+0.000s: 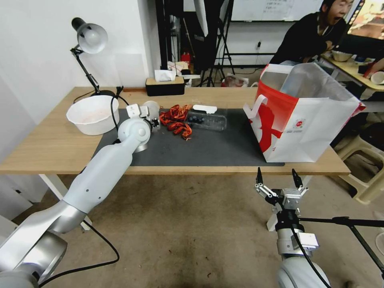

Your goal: Pick up the trash from the table and place it into the takeout bag.

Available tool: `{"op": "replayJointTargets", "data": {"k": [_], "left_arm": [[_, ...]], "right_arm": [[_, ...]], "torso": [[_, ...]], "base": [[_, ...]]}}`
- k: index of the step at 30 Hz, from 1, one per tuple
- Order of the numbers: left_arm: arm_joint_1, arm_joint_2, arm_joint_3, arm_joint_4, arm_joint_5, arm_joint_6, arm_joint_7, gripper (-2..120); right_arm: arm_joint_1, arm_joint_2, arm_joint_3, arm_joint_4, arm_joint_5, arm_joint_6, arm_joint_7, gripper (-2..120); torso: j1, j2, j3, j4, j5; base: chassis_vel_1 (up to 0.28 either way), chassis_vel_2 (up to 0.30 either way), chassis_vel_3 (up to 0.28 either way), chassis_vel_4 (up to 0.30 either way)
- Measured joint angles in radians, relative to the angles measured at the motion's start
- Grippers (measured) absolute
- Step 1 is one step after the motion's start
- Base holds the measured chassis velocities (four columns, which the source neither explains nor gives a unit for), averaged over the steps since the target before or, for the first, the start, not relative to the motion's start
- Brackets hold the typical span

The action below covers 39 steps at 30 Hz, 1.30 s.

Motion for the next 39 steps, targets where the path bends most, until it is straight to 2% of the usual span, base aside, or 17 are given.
{"op": "replayJointTargets", "data": {"k": [1, 2, 6, 7, 9, 10, 12, 14, 15, 17, 18, 21, 23, 26, 31, 34, 39], "left_arm": [[0.005, 0.008, 0.004, -0.001, 0.037, -0.025, 0.035, 17], [0.005, 0.008, 0.004, -0.001, 0.037, -0.025, 0.035, 17], [0.029, 0.037, 0.014, -0.007, 0.222, -0.189, 0.227, 7], [0.029, 0.037, 0.014, -0.007, 0.222, -0.189, 0.227, 7], [0.032, 0.049, 0.022, -0.007, 0.279, -0.264, 0.302, 3], [0.032, 0.054, 0.026, -0.01, 0.289, -0.301, 0.341, 3], [0.032, 0.056, 0.028, -0.014, 0.296, -0.328, 0.37, 3], [0.026, 0.06, 0.036, -0.02, 0.305, -0.414, 0.482, 3], [0.026, 0.06, 0.036, -0.02, 0.305, -0.414, 0.482, 3], [0.005, 0.064, 0.055, -0.023, 0.297, -0.493, 0.583, 3], [0.005, 0.064, 0.055, -0.023, 0.297, -0.493, 0.583, 3], [-0.053, 0.059, 0.1, -0.026, 0.252, -0.579, 0.685, 3], [-0.064, 0.057, 0.11, -0.026, 0.244, -0.59, 0.699, 3], [-0.153, 0.041, 0.197, -0.021, 0.185, -0.631, 0.777, 3], [-0.236, 0.014, 0.292, -0.014, 0.143, -0.644, 0.8, 3], [-0.36, -0.042, 0.411, 0.008, 0.103, -0.642, 0.805, 3], [-0.455, -0.101, 0.486, 0.041, 0.072, -0.631, 0.804, 3]], "right_arm": [[0.0, 0.0, 0.0, -0.001, 0.0, 0.0, 0.0, 100], [0.0, 0.0, 0.0, -0.001, 0.0, 0.0, 0.0, 100], [0.001, 0.001, 0.0, -0.002, 0.0, 0.0, 0.0, 100], [0.001, 0.001, 0.0, -0.002, 0.0, 0.0, 0.0, 100], [0.002, 0.001, 0.0, -0.002, 0.0, 0.0, 0.0, 100], [0.003, 0.001, 0.0, -0.003, 0.0, 0.0, 0.0, 100], [0.003, 0.001, 0.0, -0.003, 0.0, 0.0, 0.0, 100], [0.002, 0.002, 0.0, -0.003, 0.0, 0.0, 0.0, 100], [0.002, 0.002, 0.0, -0.003, 0.0, 0.0, 0.0, 100], [0.001, 0.002, 0.0, -0.003, -0.001, 0.0, 0.0, 100], [0.001, 0.002, 0.0, -0.003, -0.001, 0.0, 0.0, 100], [0.001, 0.0, 0.001, -0.003, -0.001, 0.0, 0.0, 100], [0.001, 0.0, 0.001, -0.003, -0.001, 0.0, 0.001, 100], [0.0, -0.001, 0.001, -0.003, -0.001, 0.0, 0.001, 100], [0.0, 0.001, 0.001, -0.003, -0.002, 0.0, 0.001, 100], [0.003, 0.006, 0.001, -0.005, -0.004, 0.0, 0.001, 100], [0.002, 0.009, 0.002, -0.005, -0.005, 0.0, 0.001, 100]], "torso": [[0.0, 0.0, 0.0, 0.0001, -0.0001], [0.0, 0.0, 0.0, 0.0001, -0.0001], [0.0, 0.0, 0.0, 0.0, 0.0004], [0.0, 0.0, 0.0, 0.0, 0.0004], [0.0, 0.0, 0.0, 0.0, 0.0003], [0.0, 0.0, 0.0, 0.0001, 0.0004], [0.0, 0.0, 0.0, 0.0, 0.0002], [0.0, 0.0, 0.0, -0.0002, 0.0003], [0.0, 0.0, 0.0, -0.0002, 0.0003], [0.0, 0.0, 0.0, -0.0002, 0.0004], [0.0, 0.0, 0.0, -0.0002, 0.0004], [0.0, 0.0, 0.0, -0.0001, 0.0004], [0.0, 0.0, 0.0, -0.0001, 0.0006], [0.0, 0.0, 0.0, -0.0002, 0.0006], [0.0, 0.0, 0.0, -0.0005, 0.0006], [0.0, 0.0, 0.0, -0.0003, 0.0007], [0.0, 0.0, 0.0, -0.0002, 0.0007]], "base": [[0.0, 0.0, 0.0, 0.0], [0.0, 0.0, 0.0, 0.0], [0.0, 0.0, 0.0, 0.0], [0.0, 0.0, 0.0, 0.0], [0.0, 0.0, 0.0, 0.0], [0.0, 0.0, 0.0, 0.0], [0.0, 0.0, 0.0, 0.0], [0.0, 0.0, 0.0, 0.0], [0.0, 0.0, 0.0, 0.0], [0.0, 0.0, 0.0, 0.0], [0.0, 0.0, 0.0, 0.0], [0.0, 0.0, 0.0, 0.0], [0.0, 0.0, 0.0, 0.0], [0.0, 0.0, 0.0, 0.0], [0.0, 0.0, 0.0, 0.0], [0.0, 0.0, 0.0, 0.0], [0.0, 0.0, 0.0, 0.0]]}}
